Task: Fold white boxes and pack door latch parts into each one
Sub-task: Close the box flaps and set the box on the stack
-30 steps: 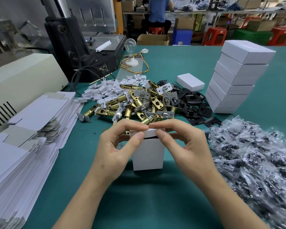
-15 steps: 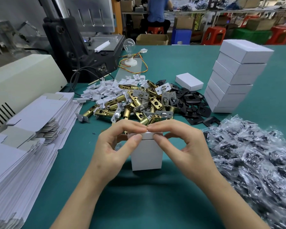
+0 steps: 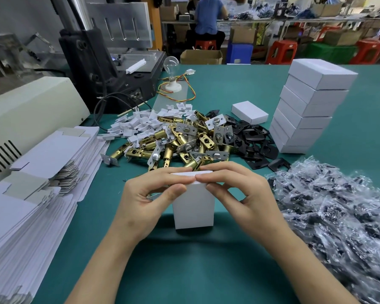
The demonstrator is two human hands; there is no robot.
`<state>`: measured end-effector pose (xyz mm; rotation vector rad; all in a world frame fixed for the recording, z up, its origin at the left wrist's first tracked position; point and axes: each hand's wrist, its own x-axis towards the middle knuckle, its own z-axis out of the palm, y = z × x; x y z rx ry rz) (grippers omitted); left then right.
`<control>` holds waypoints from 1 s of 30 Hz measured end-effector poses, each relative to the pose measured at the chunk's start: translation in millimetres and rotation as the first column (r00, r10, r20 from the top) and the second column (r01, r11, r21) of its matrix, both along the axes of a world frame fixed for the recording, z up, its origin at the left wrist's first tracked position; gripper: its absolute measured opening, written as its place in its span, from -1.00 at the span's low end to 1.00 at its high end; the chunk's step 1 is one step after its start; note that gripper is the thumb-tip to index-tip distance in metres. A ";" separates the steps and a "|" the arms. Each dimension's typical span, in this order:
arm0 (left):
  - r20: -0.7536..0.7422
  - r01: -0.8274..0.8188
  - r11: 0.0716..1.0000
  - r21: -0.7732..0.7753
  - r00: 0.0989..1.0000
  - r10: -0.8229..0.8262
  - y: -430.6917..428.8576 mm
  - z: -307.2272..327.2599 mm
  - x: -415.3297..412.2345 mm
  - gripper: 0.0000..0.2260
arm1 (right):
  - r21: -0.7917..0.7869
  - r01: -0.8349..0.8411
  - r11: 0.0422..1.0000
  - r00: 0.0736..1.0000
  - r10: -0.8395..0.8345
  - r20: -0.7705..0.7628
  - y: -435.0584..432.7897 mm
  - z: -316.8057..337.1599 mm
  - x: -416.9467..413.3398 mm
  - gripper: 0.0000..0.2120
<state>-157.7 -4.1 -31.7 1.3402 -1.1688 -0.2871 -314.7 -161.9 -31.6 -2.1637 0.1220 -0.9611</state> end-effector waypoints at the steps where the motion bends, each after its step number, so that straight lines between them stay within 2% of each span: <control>1: 0.002 0.005 1.000 0.009 1.000 -0.005 0.2 -0.7 0.9 -0.81 | -0.003 0.004 1.000 1.000 -0.004 0.003 -0.1 -0.9 -0.1 -0.81; 9: -0.032 -0.006 0.997 0.072 0.999 0.009 1.0 -1.8 0.4 -0.78 | 0.019 0.031 0.999 0.999 -0.031 0.015 2.0 -0.2 2.4 -0.82; 11: -0.067 0.009 0.985 0.175 0.998 0.003 2.4 -2.8 1.5 -0.68 | 0.058 0.036 0.998 0.999 -0.037 0.022 2.5 -0.5 2.3 -0.82; 13: -0.112 0.097 0.941 0.325 0.992 -0.064 2.6 -4.5 3.1 -0.50 | 0.078 0.063 0.995 0.998 -0.065 0.020 3.3 -0.5 1.0 -0.80; 14: -0.118 0.112 0.922 0.370 0.990 -0.073 1.5 -6.2 3.7 -0.49 | 0.087 0.081 0.993 0.996 -0.083 0.018 3.8 0.3 0.6 -0.78; 18: -0.229 0.057 0.941 0.333 0.973 0.022 -4.1 -9.6 2.7 -0.57 | 0.171 0.227 0.959 0.972 -0.235 0.023 10.1 4.0 -3.4 -0.71; 21: -0.377 -0.027 0.968 0.249 0.918 0.123 -9.0 -11.8 -1.6 -0.58 | 0.040 0.327 0.944 0.945 -0.326 -0.035 21.6 13.7 -6.3 -0.49; 23: -0.474 -0.064 0.978 0.200 0.867 0.154 -12.3 -12.2 -6.3 -0.59 | -0.142 0.282 0.949 0.937 -0.304 -0.173 33.0 21.2 -4.5 -0.28; 25: -0.536 -0.066 0.982 0.176 0.831 0.152 -14.4 -13.1 -11.1 -0.55 | -0.290 0.227 0.930 0.890 -0.319 -0.325 42.6 27.4 0.9 -0.17; 28: -0.589 -0.029 0.986 0.164 0.799 0.122 -15.0 -11.8 -16.5 -0.60 | -0.397 0.255 0.882 0.824 -0.413 -0.388 50.0 37.5 10.3 -0.23; 30: -0.674 0.083 0.991 0.102 0.739 0.008 -14.3 -8.5 -17.7 -0.55 | -0.430 0.256 0.866 0.806 -0.437 -0.400 47.4 47.8 12.8 -0.27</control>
